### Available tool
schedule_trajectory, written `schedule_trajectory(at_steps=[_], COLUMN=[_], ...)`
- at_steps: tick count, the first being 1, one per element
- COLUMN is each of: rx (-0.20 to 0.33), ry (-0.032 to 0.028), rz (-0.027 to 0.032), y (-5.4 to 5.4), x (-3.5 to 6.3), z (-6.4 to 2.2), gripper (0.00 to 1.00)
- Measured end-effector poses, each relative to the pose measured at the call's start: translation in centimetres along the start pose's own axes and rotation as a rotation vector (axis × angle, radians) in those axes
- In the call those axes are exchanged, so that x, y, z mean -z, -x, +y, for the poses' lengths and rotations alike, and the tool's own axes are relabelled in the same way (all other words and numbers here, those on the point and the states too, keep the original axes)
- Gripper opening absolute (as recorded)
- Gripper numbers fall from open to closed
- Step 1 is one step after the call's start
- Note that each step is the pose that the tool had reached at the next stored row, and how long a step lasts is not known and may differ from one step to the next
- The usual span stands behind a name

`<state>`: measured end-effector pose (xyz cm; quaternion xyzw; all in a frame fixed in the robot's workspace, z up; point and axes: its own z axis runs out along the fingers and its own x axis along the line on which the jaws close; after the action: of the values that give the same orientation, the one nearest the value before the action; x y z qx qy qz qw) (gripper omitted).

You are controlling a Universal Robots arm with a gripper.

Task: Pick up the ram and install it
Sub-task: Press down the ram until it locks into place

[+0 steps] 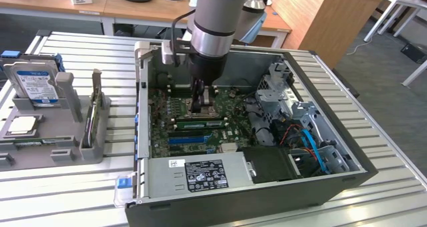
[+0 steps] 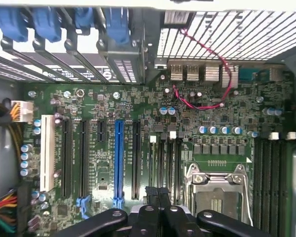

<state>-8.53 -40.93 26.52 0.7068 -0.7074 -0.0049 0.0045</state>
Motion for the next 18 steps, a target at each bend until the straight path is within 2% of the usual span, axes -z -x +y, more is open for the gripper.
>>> schedule_trajectory(at_steps=[3,12,18], rx=[0.0,0.0,0.0], ry=[-0.0001,0.0,-0.0001], rz=[-0.0001,0.0001,0.0], y=[0.0,0.0,0.0], x=[0.6,0.61,0.62], z=[0.0,-0.07,-1.38], gripper=[0.11,0.11,0.11])
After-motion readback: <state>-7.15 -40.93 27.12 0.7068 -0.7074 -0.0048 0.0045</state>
